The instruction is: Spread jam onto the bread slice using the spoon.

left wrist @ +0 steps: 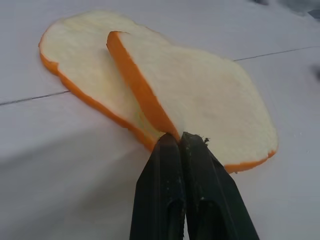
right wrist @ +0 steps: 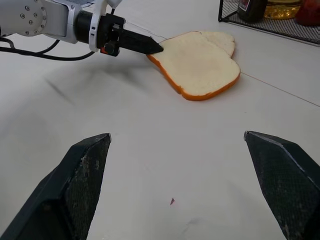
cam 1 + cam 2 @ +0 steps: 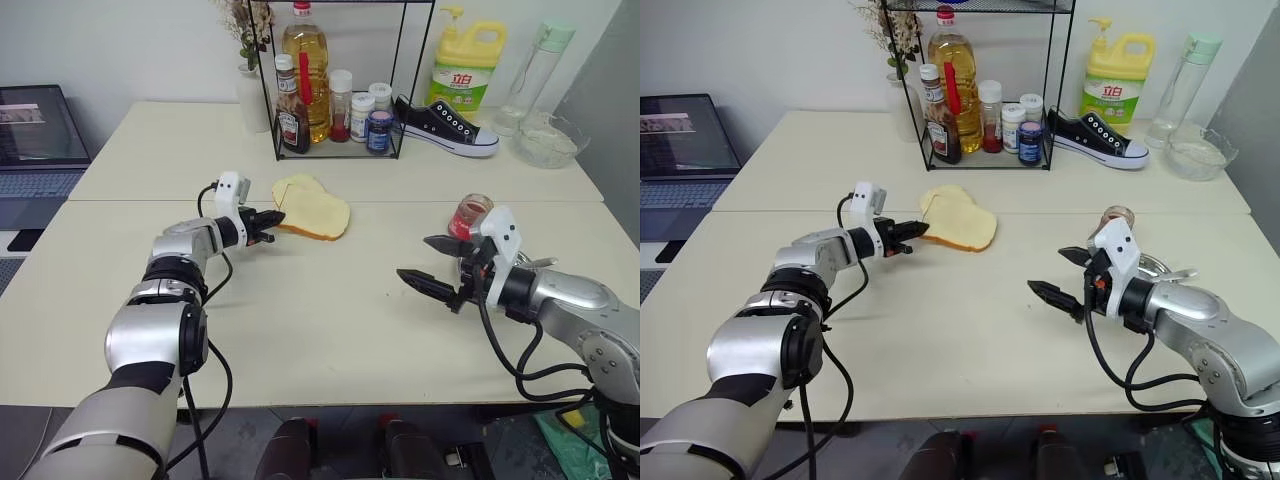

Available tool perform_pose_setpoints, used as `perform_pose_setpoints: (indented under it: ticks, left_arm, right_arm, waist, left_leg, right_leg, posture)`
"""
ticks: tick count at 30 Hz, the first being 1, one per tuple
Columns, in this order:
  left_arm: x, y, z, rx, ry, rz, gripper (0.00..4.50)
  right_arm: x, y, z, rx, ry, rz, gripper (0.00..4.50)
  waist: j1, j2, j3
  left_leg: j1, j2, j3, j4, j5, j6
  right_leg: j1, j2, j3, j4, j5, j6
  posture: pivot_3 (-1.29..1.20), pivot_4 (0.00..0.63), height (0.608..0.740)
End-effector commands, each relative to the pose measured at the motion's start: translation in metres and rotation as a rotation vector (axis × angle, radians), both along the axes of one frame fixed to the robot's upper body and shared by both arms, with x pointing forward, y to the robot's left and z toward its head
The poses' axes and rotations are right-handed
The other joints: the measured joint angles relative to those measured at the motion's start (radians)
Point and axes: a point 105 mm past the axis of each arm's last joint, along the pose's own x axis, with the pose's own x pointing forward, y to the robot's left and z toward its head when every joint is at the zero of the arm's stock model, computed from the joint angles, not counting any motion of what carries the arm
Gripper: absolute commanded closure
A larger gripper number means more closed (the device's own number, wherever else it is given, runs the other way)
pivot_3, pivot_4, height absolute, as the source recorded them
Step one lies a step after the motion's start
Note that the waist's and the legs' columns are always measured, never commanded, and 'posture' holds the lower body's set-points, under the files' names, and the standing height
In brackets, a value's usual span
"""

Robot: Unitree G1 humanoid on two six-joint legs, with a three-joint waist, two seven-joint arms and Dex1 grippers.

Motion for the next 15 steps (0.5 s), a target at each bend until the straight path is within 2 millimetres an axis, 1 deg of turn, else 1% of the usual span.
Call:
perform_pose_setpoints:
  ticks: [1,3,5,7,8,10,14,15]
  left_arm:
    - [-0.003,-0.021,0.059,-0.084,-0.126,-0.153,4.48]
    - [-0.017,-0.043,0.075,-0.095,-0.127,-0.313,4.48]
    - [-0.034,-0.058,0.086,-0.092,-0.118,-0.447,4.48]
    - [-0.06,-0.075,0.098,-0.088,-0.097,-0.61,4.48]
    - [-0.074,-0.082,0.1,-0.081,-0.078,-0.681,4.48]
    - [-0.09,-0.089,0.101,-0.086,-0.038,-0.75,4.48]
    - [-0.133,-0.1,0.082,-0.105,0.099,-0.932,4.48]
    - [-0.14,-0.101,0.077,-0.11,0.126,-0.957,4.48]
  right_arm:
    - [-0.005,-0.006,0.014,0.0,-0.05,-0.001,0.0]
    - [-0.009,-0.012,0.017,-0.014,-0.046,0.0,0.0]
    - [-0.015,-0.019,0.02,-0.024,-0.033,0.006,0.0]
    - [-0.025,-0.026,0.025,-0.031,-0.012,0.018,0.0]
    - [-0.03,-0.028,0.027,-0.03,-0.004,0.021,0.0]
    - [-0.038,-0.03,0.028,-0.024,0.017,0.028,0.0]
    - [-0.056,-0.028,0.025,0.006,0.08,0.059,0.0]
    - [-0.058,-0.027,0.024,0.014,0.089,0.058,0.0]
  waist:
    - [0.0,0.0,0.0]
    - [0.001,0.0,0.0]
    - [-0.001,0.0,0.0]
    - [-0.003,0.0,0.0]
    - [-0.005,0.0,0.0]
    - [-0.01,0.0,0.0]
    - [-0.024,0.003,-0.002]
    - [-0.026,0.003,-0.002]
  left_leg:
    - [0.0,0.0,0.0,0.0,0.0,0.0]
    - [0.0,0.0,0.0,0.0,0.0,0.0]
    - [-0.001,-0.001,0.0,0.0,0.0,0.0]
    - [0.0,-0.001,0.0,0.0,0.0,0.0]
    - [-0.001,-0.001,0.0,0.0,0.0,0.0]
    - [-0.001,0.001,0.0,0.0,0.0,0.0]
    - [0.002,0.004,-0.001,-0.001,0.0,0.0]
    - [0.002,0.004,-0.001,-0.001,0.0,0.0]
  right_leg:
    - [0.0,0.0,0.0,0.0,0.0,0.0]
    - [0.0,0.0,0.0,0.0,0.0,0.0]
    - [0.0,0.0,0.001,-0.001,0.0,0.0]
    - [0.0,-0.001,0.001,-0.001,0.0,0.0]
    - [0.0,-0.001,0.001,-0.001,0.0,0.0]
    - [0.0,-0.001,0.003,-0.001,0.0,0.0]
    - [0.002,-0.001,0.005,0.0,0.0,0.0]
    - [0.002,-0.001,0.005,0.0,0.0,0.0]
  posture:
    - [0.0,0.15,0.74]
    - [0.0,0.15,0.74]
    - [0.0,0.15,0.74]
    - [0.0,0.15,0.74]
    - [0.0,0.15,0.74]
    - [0.0,0.15,0.74]
    - [0.0,0.15,0.74]
    - [0.0,0.15,0.74]
